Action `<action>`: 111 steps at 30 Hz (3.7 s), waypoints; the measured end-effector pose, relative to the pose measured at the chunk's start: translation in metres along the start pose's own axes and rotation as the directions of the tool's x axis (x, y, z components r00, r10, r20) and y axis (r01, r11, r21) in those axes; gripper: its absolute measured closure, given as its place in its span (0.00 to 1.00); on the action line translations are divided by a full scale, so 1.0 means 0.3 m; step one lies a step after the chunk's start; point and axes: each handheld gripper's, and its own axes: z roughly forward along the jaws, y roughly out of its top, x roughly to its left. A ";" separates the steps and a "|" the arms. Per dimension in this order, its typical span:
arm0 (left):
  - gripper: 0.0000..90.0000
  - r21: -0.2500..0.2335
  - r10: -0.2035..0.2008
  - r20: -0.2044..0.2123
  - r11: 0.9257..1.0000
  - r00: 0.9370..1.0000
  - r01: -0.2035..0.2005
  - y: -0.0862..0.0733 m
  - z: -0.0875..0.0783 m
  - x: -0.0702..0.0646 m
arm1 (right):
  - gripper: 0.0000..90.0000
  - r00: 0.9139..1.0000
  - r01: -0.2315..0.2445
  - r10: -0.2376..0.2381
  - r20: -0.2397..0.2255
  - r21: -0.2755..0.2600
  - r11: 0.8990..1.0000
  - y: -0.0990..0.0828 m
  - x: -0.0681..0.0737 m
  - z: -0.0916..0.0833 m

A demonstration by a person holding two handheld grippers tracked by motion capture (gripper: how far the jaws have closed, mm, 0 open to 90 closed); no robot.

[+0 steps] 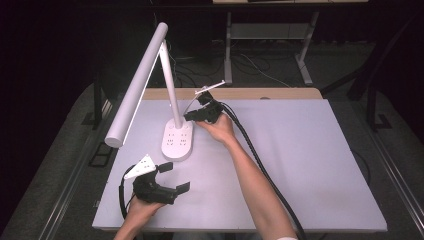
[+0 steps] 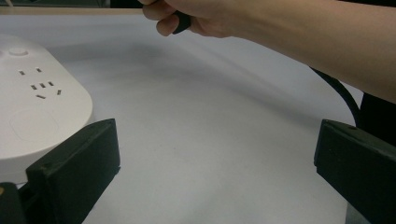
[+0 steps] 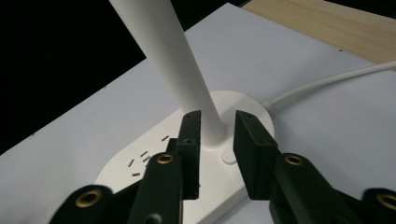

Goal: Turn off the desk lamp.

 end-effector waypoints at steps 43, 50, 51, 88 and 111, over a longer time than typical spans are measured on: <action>0.00 -0.017 -0.012 -0.004 1.000 1.000 0.012 0.002 -0.005 0.009 | 1.00 0.992 -0.123 0.123 0.018 0.024 0.992 -0.070 -0.023 0.155; 0.00 -0.011 -0.013 -0.001 1.000 1.000 0.012 0.002 0.003 0.011 | 1.00 0.993 -0.111 0.110 0.031 0.036 0.993 -0.067 -0.045 0.127; 0.00 -0.008 -0.011 -0.002 1.000 1.000 0.011 0.002 0.003 0.011 | 1.00 0.994 -0.109 0.108 0.027 0.038 0.993 -0.068 -0.046 0.125; 0.00 -0.010 -0.014 -0.010 1.000 1.000 0.014 0.001 -0.003 0.014 | 1.00 0.995 -0.098 0.097 0.037 0.017 0.995 -0.067 -0.030 0.142; 0.00 -0.008 -0.014 -0.013 1.000 1.000 0.014 0.001 -0.001 0.015 | 1.00 0.994 -0.085 0.084 0.067 0.017 0.996 -0.067 -0.014 0.144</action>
